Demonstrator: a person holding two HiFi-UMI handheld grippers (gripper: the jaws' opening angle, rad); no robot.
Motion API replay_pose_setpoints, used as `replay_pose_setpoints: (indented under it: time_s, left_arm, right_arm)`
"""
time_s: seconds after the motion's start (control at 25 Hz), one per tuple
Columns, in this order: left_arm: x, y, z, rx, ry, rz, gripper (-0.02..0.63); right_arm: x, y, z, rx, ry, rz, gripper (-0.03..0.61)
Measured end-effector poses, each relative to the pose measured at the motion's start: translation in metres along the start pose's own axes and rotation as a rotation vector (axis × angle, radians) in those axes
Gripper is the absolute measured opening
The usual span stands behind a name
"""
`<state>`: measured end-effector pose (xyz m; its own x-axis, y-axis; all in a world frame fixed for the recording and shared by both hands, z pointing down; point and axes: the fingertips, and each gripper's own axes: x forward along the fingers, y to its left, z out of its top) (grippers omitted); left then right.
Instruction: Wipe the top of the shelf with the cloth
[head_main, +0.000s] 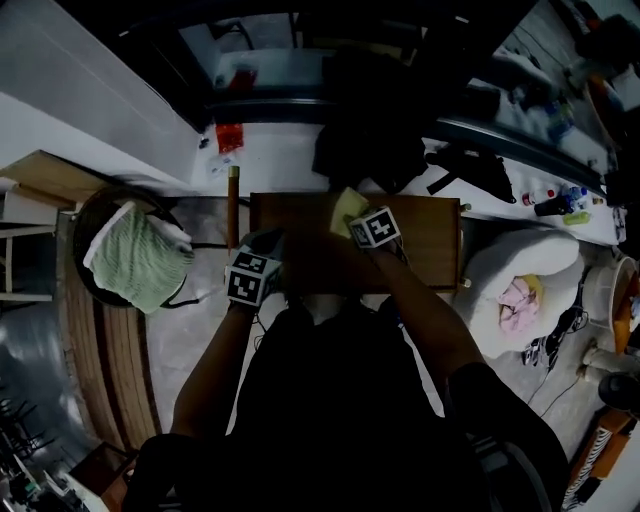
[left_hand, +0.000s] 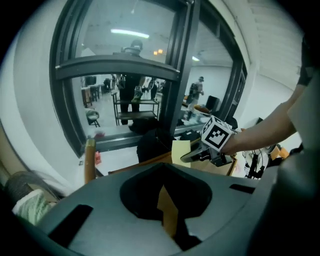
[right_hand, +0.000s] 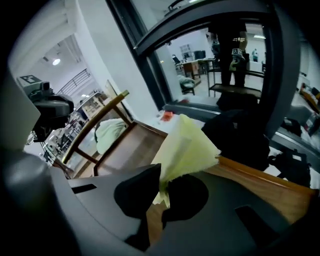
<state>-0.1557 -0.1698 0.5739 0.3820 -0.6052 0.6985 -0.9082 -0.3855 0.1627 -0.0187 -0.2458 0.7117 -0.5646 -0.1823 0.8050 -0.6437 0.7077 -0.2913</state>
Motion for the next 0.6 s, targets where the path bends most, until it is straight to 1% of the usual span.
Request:
replay_pose_setpoints:
  time_s: [0.16, 0.32, 0.48, 0.6]
  left_arm:
    - [-0.031, 0.043, -0.017, -0.02, 0.005, 0.055, 0.006]
    - [-0.053, 0.076, -0.031, -0.033, 0.008, 0.081, 0.006]
    - [-0.063, 0.091, -0.038, -0.022, -0.002, 0.064, 0.006]
    - [-0.068, 0.091, -0.042, -0.007, -0.026, 0.021, 0.006]
  right_arm:
    - [0.044, 0.065, 0.033, -0.041, -0.014, 0.077, 0.031]
    - [0.083, 0.112, 0.052, -0.069, 0.002, 0.109, 0.031]
    - [0.111, 0.158, 0.064, -0.077, 0.015, 0.18, 0.031]
    - [0.128, 0.185, 0.062, -0.078, 0.044, 0.235, 0.031]
